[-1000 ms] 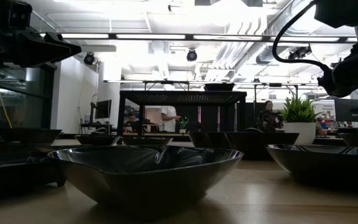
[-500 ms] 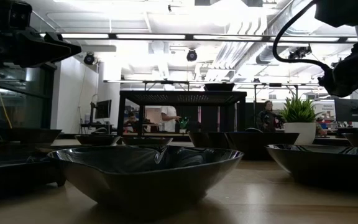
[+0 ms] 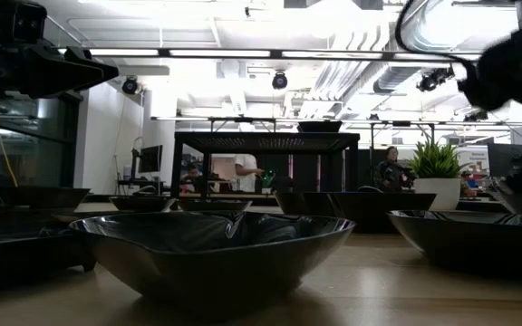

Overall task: Pick & Place Mini shaped plates
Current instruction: Stack the black distorted square plate on top of the black distorted square plate on the shelf

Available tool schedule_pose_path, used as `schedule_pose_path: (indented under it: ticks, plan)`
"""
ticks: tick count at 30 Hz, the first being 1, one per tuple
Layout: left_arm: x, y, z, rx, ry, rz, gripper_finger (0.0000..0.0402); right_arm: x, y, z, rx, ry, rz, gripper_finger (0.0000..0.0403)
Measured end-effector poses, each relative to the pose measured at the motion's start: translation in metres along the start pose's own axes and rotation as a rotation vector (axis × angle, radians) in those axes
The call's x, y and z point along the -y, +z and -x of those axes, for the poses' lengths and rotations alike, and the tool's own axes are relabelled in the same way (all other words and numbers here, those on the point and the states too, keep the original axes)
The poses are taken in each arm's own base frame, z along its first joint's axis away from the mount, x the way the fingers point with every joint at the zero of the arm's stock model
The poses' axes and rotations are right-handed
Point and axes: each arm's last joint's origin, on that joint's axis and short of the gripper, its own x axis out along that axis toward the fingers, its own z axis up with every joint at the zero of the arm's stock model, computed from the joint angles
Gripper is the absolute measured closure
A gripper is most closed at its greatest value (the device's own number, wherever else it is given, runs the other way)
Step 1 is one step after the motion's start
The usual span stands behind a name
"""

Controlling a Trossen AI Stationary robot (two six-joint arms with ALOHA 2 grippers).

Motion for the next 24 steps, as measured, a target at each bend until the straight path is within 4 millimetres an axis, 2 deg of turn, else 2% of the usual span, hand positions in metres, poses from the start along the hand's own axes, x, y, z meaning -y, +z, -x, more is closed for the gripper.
schedule_pose_path:
  ticks: [14, 18, 24]
  plan:
    - [0.000, 0.000, 0.000, 0.000, 0.000, 0.000, 0.0231, -0.013, 0.028, 0.078, 0.207, 0.118, 0.021, 0.0402]
    - [0.000, 0.000, 0.000, 0.000, 0.000, 0.000, 0.0231, -0.014, 0.037, 0.089, 0.255, 0.127, 0.029, 0.0403]
    - [0.000, 0.000, 0.000, 0.000, 0.000, 0.000, 0.0231, -0.011, 0.051, 0.093, 0.287, 0.120, 0.015, 0.0403]
